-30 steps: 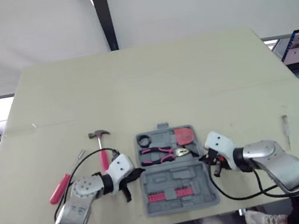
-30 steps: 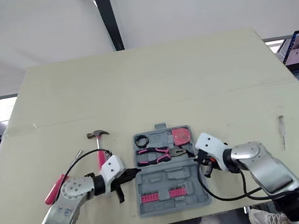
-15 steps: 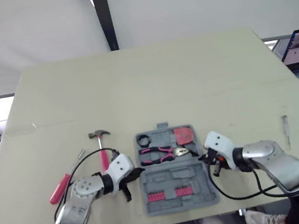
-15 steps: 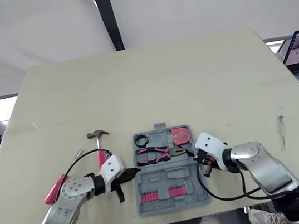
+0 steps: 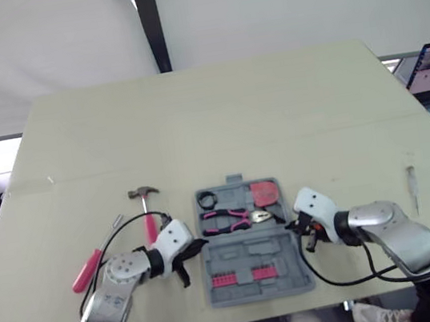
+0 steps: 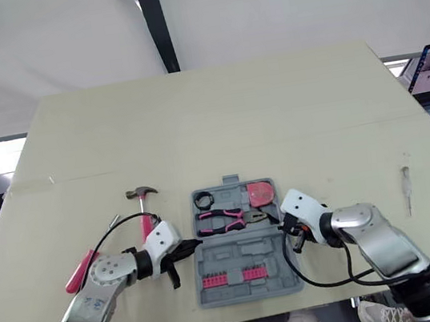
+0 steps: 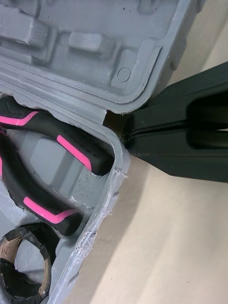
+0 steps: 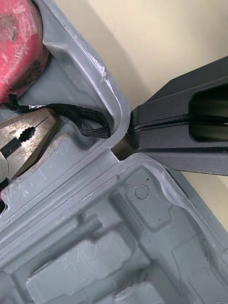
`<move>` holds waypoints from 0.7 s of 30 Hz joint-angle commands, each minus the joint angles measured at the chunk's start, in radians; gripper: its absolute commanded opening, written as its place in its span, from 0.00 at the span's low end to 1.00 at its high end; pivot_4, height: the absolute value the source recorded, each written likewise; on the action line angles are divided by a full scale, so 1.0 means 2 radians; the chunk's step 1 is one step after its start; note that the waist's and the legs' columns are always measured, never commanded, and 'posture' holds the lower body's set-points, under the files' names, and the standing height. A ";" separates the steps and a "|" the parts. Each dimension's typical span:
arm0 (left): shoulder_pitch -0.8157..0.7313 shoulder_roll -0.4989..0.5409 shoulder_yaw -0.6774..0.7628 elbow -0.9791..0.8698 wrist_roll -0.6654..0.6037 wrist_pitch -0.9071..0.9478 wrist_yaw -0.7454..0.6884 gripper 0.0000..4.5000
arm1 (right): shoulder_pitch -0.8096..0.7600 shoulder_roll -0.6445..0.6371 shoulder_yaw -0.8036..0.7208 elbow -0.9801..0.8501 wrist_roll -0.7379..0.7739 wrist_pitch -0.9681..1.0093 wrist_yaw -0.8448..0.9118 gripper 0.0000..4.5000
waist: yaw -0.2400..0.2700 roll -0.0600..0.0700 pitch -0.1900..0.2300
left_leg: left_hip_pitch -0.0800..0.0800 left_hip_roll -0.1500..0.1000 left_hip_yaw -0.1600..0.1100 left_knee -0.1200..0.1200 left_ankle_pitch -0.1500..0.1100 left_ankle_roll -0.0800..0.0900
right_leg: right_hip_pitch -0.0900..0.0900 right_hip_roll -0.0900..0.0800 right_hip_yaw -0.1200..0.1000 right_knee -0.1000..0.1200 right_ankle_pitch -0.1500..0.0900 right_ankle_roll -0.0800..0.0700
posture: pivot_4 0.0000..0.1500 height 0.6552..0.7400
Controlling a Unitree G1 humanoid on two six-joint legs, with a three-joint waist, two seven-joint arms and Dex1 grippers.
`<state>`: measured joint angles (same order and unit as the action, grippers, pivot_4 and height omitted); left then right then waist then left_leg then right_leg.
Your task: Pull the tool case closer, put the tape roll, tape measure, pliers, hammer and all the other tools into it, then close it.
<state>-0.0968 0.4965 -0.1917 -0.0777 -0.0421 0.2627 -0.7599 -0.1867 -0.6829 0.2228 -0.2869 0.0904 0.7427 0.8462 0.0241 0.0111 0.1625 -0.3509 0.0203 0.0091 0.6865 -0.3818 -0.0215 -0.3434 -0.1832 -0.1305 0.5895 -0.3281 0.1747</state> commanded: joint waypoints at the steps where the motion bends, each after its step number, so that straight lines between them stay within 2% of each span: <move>1: -0.007 -0.007 -0.001 -0.007 0.004 -0.001 0.013 0.00 | -0.004 0.012 0.017 -0.005 0.004 -0.015 -0.001 0.00 | 0.000 0.000 0.000 | 0.000 0.000 0.000 0.000 0.000 0.000 | 0.000 0.000 0.000 0.000 0.000 0.000 | 1.00 1.00; 21: 0.002 -0.002 0.005 -0.023 0.003 0.010 0.011 0.00 | 0.003 0.004 0.009 -0.003 0.002 -0.016 0.004 0.00 | 0.000 0.000 0.000 | 0.000 0.000 0.000 0.000 0.000 0.000 | 0.000 0.000 0.000 0.000 0.000 0.000 | 1.00 1.00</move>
<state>-0.0993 0.4921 -0.1833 -0.0807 -0.0372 0.2748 -0.7557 -0.1995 -0.6753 0.2257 -0.2681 0.0778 0.7233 0.8462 0.0233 0.0110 0.1624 -0.3509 0.0204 0.0091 0.6865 -0.3818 -0.0215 -0.3435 -0.1832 -0.1305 0.5894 -0.3281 0.1747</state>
